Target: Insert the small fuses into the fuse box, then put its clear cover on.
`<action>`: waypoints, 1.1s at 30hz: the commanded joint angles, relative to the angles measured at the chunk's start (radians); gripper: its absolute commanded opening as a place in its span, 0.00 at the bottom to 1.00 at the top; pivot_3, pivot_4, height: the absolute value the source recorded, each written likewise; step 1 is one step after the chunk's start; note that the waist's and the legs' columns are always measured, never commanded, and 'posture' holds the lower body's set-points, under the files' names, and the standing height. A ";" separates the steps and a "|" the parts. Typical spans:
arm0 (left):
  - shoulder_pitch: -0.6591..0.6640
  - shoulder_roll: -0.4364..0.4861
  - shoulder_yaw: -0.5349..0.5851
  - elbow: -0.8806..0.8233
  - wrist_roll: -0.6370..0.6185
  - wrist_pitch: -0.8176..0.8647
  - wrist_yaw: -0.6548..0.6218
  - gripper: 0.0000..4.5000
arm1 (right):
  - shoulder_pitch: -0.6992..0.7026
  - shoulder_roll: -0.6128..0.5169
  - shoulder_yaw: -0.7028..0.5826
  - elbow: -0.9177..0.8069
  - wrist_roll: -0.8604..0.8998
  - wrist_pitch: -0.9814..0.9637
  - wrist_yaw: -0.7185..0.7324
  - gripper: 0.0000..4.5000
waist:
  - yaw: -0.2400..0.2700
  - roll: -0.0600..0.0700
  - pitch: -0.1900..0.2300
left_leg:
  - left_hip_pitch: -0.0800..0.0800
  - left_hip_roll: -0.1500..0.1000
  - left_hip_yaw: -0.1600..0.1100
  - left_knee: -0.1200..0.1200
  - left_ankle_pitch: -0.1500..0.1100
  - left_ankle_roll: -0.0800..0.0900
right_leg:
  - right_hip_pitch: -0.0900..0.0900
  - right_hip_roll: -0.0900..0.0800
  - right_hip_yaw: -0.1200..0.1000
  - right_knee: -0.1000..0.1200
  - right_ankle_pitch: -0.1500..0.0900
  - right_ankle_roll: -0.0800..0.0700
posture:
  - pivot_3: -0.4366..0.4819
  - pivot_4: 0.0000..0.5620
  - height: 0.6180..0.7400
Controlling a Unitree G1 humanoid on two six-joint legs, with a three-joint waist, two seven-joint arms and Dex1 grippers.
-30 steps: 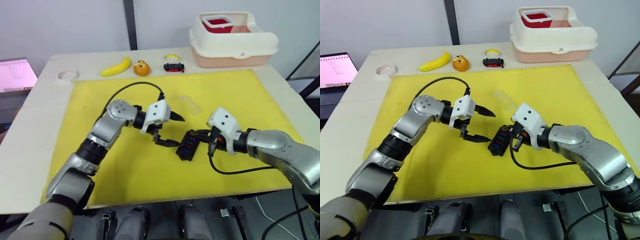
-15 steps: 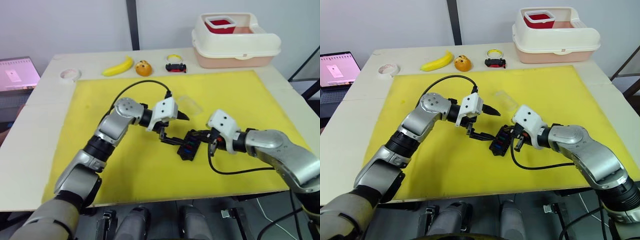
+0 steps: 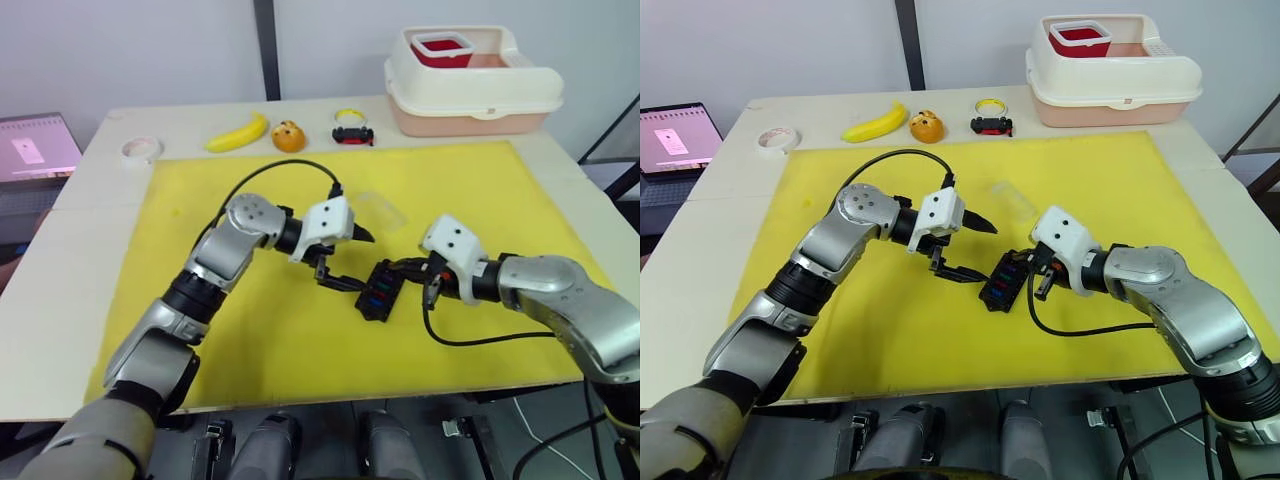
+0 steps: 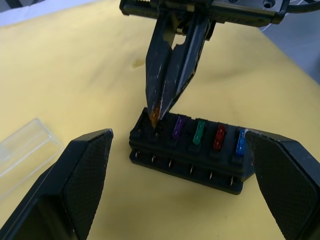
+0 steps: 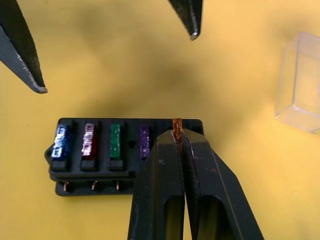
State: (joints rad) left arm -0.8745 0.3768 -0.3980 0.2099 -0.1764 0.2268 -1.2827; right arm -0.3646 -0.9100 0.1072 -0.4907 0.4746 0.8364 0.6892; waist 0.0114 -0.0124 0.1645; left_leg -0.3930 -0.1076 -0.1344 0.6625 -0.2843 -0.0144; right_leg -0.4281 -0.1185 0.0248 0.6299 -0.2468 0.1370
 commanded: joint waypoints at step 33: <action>0.000 0.020 0.015 -0.089 0.018 0.059 0.014 0.98 | -0.028 0.028 -0.004 0.008 -0.070 0.026 0.084 0.00 | 0.001 0.000 0.000 | 0.000 0.000 0.000 0.001 0.000 0.000 | 0.000 0.000 0.000 0.001 0.000 0.000 | 0.48 0.27 1.00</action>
State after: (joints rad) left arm -0.8609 0.3940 -0.3977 0.1417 -0.1604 0.2834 -1.2745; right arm -0.3889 -0.8762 0.1197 -0.4494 0.3976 0.8590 0.7634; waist 0.0119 -0.0122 0.1644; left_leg -0.3930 -0.1077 -0.1345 0.6635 -0.2843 -0.0145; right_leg -0.4278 -0.1185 0.0248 0.6307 -0.2468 0.1370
